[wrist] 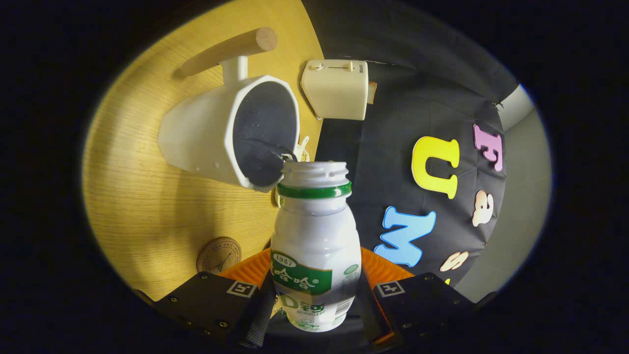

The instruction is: Take the bottle from table, then pour the juice into the cup, finally place the bottle on the coaster

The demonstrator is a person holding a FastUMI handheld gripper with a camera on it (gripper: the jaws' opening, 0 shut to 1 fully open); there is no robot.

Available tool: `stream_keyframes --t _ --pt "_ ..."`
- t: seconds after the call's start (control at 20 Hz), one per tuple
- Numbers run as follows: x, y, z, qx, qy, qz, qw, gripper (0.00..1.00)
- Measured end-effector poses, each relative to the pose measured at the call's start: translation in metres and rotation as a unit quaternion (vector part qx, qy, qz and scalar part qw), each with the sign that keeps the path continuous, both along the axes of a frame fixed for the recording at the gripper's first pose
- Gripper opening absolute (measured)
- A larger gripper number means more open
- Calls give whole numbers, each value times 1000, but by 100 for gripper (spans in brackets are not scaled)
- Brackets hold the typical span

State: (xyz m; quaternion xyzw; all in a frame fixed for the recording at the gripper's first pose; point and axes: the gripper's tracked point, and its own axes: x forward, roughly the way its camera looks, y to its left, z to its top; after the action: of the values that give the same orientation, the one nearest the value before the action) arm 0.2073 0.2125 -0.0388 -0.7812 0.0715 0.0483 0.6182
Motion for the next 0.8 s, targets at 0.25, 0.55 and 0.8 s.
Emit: stream_keyframes --t 0.25,0.55,0.8 --pt "0 1 2 -6 0 3 1000 73" --pt "2 0 10 -32 -18 4 999 73" --pt "3 -2 13 -35 -21 4 999 73"
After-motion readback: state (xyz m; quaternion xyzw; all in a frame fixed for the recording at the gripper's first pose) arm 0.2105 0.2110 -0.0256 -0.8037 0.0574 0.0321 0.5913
